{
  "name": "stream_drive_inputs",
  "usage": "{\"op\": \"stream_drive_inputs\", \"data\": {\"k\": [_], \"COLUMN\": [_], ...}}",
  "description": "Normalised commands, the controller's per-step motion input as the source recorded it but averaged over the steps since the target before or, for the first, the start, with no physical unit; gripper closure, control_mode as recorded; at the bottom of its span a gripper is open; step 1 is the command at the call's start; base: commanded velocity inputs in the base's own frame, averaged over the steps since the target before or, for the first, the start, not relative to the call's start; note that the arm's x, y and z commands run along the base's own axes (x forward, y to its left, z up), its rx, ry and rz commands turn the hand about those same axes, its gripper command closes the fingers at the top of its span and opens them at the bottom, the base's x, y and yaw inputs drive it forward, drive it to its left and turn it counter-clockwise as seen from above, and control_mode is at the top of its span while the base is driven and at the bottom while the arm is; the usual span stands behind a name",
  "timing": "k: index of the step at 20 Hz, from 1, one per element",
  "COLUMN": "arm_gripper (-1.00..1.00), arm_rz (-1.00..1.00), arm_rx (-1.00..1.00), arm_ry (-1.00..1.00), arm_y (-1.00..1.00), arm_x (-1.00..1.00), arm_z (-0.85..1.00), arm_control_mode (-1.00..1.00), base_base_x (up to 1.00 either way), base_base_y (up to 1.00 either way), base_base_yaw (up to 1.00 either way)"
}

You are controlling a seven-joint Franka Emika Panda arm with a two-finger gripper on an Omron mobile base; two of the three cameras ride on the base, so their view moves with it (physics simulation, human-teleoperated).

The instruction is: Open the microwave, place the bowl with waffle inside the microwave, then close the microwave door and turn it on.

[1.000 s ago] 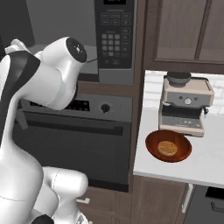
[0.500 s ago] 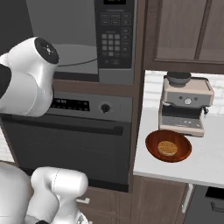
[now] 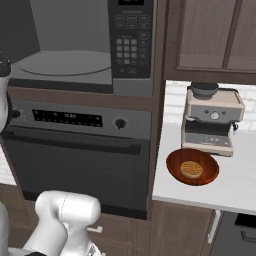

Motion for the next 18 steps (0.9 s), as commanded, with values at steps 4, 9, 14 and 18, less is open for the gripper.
{"op": "stream_drive_inputs", "data": {"k": [4,9,14,18], "arm_gripper": [-1.0,-1.0,-1.0,-1.0], "arm_rz": [-0.03,-0.2,-0.22,-0.22], "arm_rx": [0.0,0.01,-0.03,-0.07], "arm_ry": [0.0,-0.22,-0.16,-0.11], "arm_y": [-0.25,-1.0,-1.0,-1.0], "arm_x": [-0.12,-0.56,-0.46,-0.39], "arm_z": [-0.04,-0.11,-0.17,-0.12], "arm_control_mode": [-1.0,-1.0,-1.0,-1.0], "base_base_x": [0.0,0.0,0.0,0.0], "base_base_y": [0.0,0.0,0.0,0.0], "base_base_yaw": [0.0,0.0,0.0,0.0]}}
